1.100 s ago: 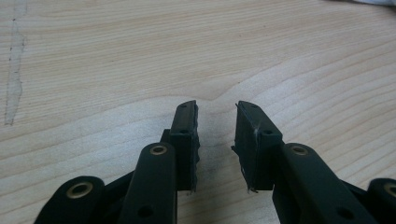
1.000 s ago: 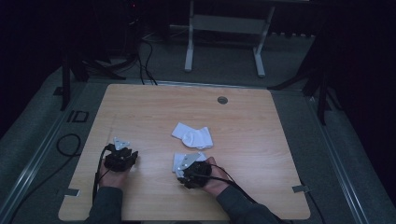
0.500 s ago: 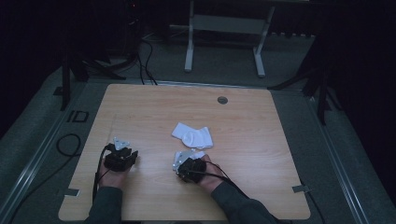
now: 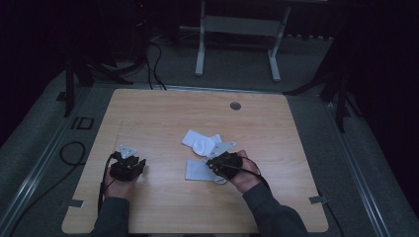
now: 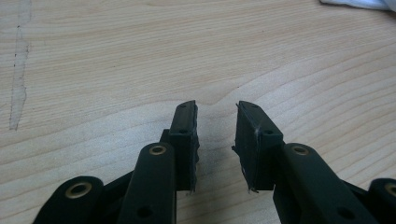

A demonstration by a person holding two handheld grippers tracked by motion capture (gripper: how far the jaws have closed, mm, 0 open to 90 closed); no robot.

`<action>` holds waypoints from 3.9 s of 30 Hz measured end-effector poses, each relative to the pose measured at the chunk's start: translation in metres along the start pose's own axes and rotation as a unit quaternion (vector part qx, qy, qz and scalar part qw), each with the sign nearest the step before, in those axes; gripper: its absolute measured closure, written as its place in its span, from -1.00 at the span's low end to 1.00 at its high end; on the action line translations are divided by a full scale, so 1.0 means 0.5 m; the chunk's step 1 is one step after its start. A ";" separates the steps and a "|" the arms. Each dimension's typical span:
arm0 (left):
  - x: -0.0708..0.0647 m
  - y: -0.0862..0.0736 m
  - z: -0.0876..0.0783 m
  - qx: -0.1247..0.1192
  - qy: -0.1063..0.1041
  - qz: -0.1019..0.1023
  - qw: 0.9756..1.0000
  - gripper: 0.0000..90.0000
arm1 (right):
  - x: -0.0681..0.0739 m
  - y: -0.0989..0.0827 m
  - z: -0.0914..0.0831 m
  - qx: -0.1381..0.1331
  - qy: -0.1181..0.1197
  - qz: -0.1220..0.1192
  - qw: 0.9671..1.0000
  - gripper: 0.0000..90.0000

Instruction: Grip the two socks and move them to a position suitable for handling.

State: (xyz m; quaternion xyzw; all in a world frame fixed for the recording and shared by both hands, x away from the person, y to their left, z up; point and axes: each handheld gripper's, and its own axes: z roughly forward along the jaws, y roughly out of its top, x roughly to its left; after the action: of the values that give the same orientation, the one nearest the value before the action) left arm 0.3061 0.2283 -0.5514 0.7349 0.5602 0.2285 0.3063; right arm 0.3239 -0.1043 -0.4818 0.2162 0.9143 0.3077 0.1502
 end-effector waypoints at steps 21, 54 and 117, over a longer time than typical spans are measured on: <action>0.003 0.001 0.002 0.000 -0.001 -0.005 1.000 0.53 | -0.135 -0.082 -0.055 0.024 -0.077 0.068 0.994 0.91; -0.002 0.009 0.019 0.004 -0.005 0.002 1.000 0.53 | -0.191 -0.157 -0.081 0.037 -0.087 0.094 0.991 0.49; -0.003 0.009 0.026 0.011 0.001 0.003 1.000 0.52 | -0.049 -0.086 0.044 0.032 0.004 0.035 0.999 0.96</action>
State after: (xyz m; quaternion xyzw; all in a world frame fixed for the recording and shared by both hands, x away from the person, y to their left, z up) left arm 0.3180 0.2236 -0.5575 0.7395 0.5608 0.2243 0.2971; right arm 0.3408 -0.1363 -0.5222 0.2513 0.9162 0.2842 0.1291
